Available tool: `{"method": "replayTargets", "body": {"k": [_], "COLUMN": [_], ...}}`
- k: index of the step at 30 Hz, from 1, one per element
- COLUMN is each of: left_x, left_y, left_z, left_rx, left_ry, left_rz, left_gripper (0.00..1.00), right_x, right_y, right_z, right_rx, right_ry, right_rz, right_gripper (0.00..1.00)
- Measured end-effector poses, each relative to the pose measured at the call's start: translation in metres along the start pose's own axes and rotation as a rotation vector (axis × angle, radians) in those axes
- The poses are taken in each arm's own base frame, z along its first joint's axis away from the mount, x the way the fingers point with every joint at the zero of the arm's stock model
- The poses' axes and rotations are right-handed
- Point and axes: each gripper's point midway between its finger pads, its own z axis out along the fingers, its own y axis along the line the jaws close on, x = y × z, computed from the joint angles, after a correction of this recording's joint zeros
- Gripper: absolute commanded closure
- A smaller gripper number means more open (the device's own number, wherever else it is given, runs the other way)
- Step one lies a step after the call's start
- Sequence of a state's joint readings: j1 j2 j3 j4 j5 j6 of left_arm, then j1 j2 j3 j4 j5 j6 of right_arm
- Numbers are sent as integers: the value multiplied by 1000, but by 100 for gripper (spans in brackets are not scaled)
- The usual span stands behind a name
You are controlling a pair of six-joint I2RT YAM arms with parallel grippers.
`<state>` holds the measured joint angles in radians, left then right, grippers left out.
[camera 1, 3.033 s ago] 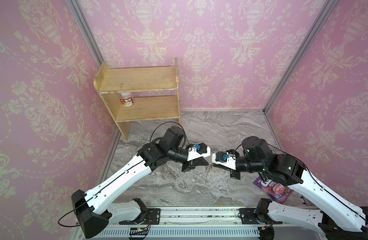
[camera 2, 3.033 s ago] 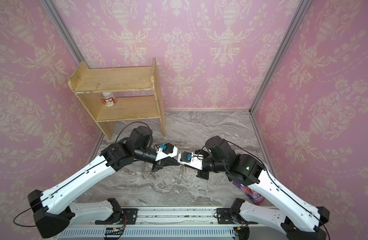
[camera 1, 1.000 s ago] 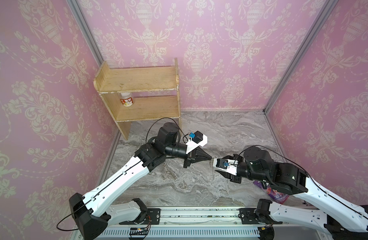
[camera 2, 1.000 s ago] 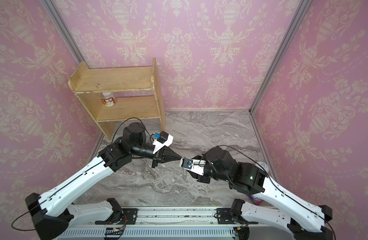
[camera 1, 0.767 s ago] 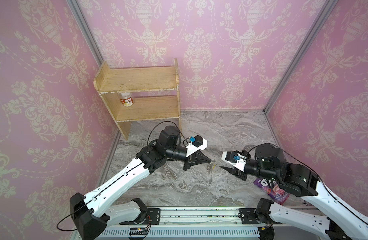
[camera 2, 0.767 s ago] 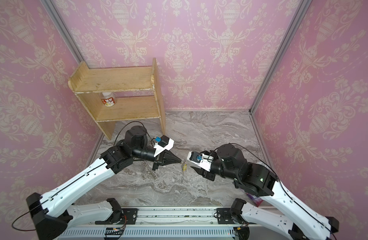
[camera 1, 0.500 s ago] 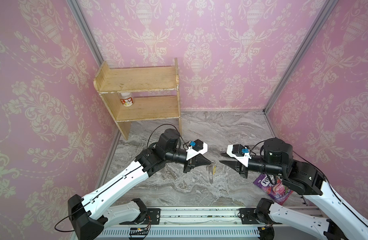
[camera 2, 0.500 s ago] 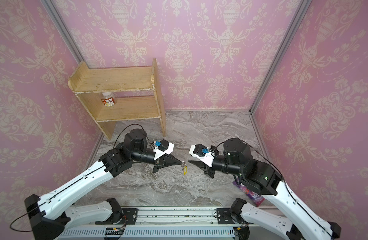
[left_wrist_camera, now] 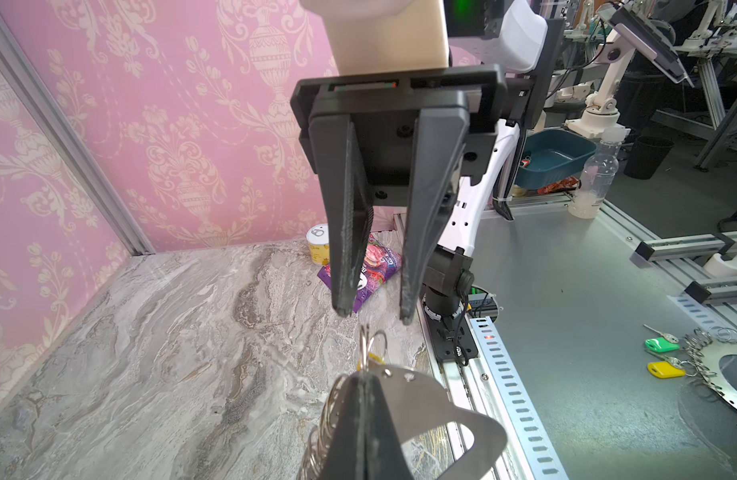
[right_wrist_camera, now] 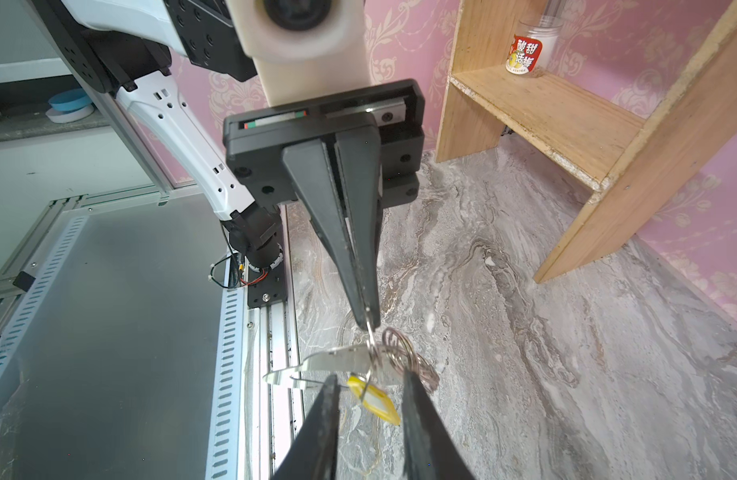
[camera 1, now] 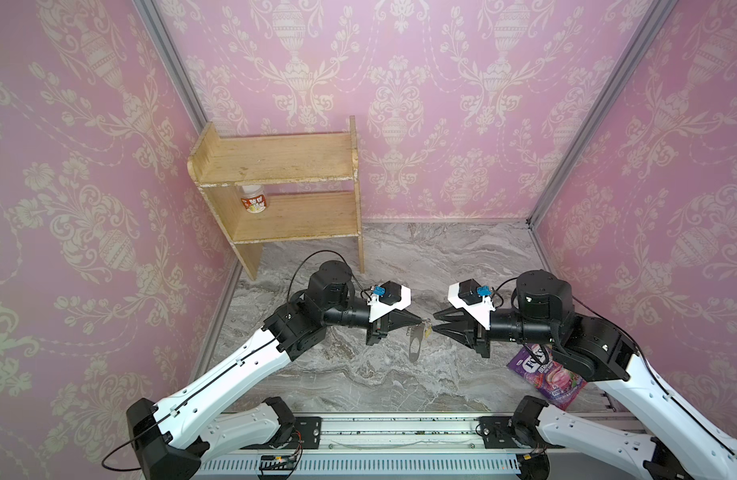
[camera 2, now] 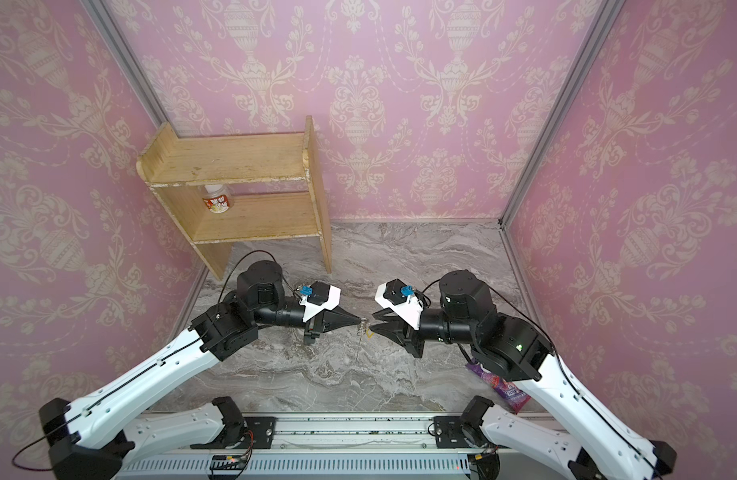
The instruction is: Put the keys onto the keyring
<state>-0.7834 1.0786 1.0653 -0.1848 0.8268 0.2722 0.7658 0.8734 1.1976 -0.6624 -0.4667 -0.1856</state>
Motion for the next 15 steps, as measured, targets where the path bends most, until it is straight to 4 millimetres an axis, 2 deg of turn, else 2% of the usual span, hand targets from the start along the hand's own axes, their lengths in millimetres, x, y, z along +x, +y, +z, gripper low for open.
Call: {"method": "replayTargets", "body": {"k": [8, 15], "left_x": [-3, -4], "left_y": [-1, -3], "left_z": [0, 2], "left_rx": [1, 4], "left_ry": [-10, -26], "left_rz": [12, 29], "left_gripper": [100, 100], "right_x": [-1, 15], "right_y": [-1, -4], "right_z": [3, 16], "right_rx": [-1, -16], "right_ry": [-6, 35], "right_rz": [12, 50], "right_gripper": [76, 81]}}
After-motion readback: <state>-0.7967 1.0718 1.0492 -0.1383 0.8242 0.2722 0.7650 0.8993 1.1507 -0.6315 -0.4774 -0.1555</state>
